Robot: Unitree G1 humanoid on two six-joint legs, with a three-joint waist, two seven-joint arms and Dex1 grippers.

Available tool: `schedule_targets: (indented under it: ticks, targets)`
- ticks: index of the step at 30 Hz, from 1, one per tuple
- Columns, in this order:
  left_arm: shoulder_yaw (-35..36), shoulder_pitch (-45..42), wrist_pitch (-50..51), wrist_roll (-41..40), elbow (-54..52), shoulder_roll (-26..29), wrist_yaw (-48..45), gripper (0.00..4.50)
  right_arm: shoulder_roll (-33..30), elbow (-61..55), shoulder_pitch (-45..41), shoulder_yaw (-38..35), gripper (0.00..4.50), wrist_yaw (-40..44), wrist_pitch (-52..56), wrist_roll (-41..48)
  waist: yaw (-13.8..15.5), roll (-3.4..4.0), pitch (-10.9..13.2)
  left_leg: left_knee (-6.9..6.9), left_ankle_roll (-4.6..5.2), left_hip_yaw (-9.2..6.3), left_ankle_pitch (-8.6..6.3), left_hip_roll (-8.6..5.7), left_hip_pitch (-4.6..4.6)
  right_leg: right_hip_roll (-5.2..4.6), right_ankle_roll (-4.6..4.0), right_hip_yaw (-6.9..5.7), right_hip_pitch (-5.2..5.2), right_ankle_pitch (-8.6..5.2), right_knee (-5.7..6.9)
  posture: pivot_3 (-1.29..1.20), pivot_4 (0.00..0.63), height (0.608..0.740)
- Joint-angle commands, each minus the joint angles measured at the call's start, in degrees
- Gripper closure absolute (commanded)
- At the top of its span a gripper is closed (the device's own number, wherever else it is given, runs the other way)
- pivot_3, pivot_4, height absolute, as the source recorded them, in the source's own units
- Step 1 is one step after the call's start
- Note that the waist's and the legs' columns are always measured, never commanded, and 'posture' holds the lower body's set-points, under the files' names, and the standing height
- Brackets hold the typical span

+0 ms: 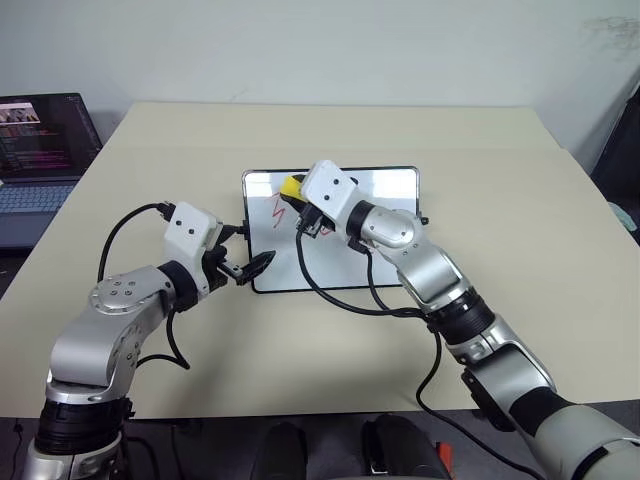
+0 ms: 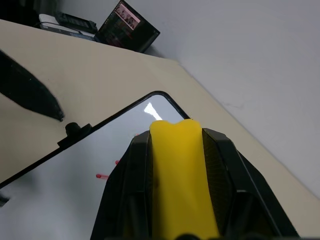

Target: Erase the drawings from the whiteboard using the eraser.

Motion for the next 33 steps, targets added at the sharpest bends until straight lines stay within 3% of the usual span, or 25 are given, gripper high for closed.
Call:
schedule_targets:
  ticks: [1,12,23,28,33]
  targets:
    - [1.5,-0.32,-0.36,-0.41,-2.19,1.16,-0.65,0.0,2.6,4.8,-4.58,-0.52,3.4,-1.16,-4.63,-2.13,-0.02,0.0,0.0,0.0,0.0,0.0,0.0,0.0,0.01,0.0,0.0,0.0,0.0,0.0,0.01,0.0,0.15,0.74]
    - [2.42,-0.55,-0.87,-0.3,-2.05,1.84,-1.08,0.0,5.7,22.8,-9.71,0.06,3.41,-1.03,-11.61,-7.93,-0.02,0.0,0.0,0.0,0.0,-0.01,0.0,0.04,-0.06,-0.19,-0.01,-0.02,-0.01,0.0,-0.01,0.0,0.15,0.74]
    - [2.3,-0.82,-1.32,0.12,-1.92,1.61,-1.23,0.0,5.71,24.76,-9.77,1.29,3.43,2.6,-12.79,-11.46,-0.04,0.0,0.0,0.0,0.0,-0.05,0.0,0.05,-0.06,-0.21,-0.01,-0.06,-0.01,0.0,0.03,0.0,0.15,0.74]
    - [2.1,-0.77,-1.54,0.19,-1.99,1.51,-1.22,0.0,6.21,26.81,-12.05,0.24,3.45,-2.81,-15.49,-13.83,-0.05,0.0,0.0,0.0,0.0,-0.05,0.0,0.04,-0.05,-0.21,-0.01,-0.06,-0.01,0.01,0.06,0.0,0.15,0.74]
    - [1.82,-0.49,-1.78,0.16,-2.17,1.38,-1.15,0.0,6.22,28.48,-12.39,0.63,3.47,-1.56,-15.46,-14.07,-0.04,-0.01,0.0,0.0,0.0,-0.05,0.0,0.03,-0.05,-0.22,-0.01,-0.06,-0.01,0.01,0.04,0.0,0.15,0.74]
